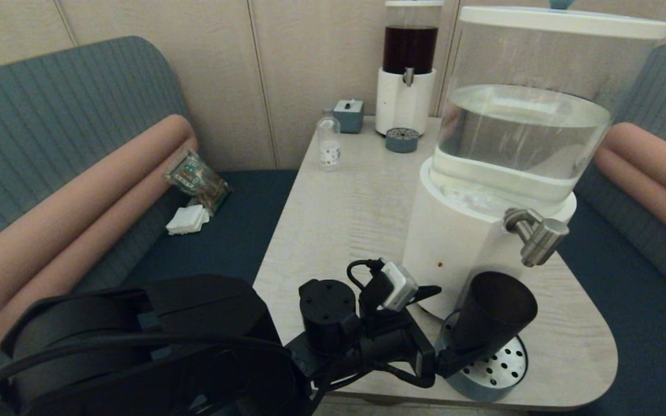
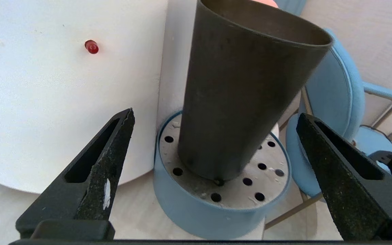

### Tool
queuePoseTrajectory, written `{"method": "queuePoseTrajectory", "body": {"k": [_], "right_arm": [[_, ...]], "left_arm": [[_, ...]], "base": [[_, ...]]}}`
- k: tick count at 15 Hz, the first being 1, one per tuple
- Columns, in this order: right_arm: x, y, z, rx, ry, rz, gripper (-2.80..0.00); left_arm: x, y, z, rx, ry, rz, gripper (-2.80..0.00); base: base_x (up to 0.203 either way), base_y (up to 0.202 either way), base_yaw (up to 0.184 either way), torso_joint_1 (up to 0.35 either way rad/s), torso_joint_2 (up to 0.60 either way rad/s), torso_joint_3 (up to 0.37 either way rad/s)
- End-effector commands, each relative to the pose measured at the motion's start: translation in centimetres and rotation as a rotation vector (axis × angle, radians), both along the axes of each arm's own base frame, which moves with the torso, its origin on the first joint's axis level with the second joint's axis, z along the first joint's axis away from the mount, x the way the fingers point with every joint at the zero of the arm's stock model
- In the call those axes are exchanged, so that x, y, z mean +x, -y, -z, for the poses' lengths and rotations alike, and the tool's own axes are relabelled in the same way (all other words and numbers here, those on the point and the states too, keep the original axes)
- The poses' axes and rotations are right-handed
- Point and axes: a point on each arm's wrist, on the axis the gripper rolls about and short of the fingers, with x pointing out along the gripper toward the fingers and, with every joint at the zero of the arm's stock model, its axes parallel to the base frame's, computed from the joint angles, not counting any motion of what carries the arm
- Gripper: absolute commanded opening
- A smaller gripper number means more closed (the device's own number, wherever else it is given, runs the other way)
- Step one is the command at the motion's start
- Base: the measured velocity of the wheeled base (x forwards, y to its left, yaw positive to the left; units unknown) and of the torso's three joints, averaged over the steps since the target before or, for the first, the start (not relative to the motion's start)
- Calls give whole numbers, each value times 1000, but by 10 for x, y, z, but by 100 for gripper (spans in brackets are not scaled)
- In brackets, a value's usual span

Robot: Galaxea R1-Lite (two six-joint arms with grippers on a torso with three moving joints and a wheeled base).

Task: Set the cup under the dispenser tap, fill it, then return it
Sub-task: Place the cup next to the water dispenser

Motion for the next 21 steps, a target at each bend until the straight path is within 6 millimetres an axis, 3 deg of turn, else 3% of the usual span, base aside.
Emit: {"method": "queuePoseTrajectory", "body": {"k": [1, 21], "right_arm": [[0, 0, 0, -1, 0, 0, -280], [0, 0, 0, -1, 0, -1, -280]], "left_arm": [[3, 3, 4, -4, 3, 2, 0], [29, 31, 14, -74, 62, -47, 0]], "base": [[0, 0, 0, 0, 0, 0], [0, 0, 0, 0, 0, 0]]}}
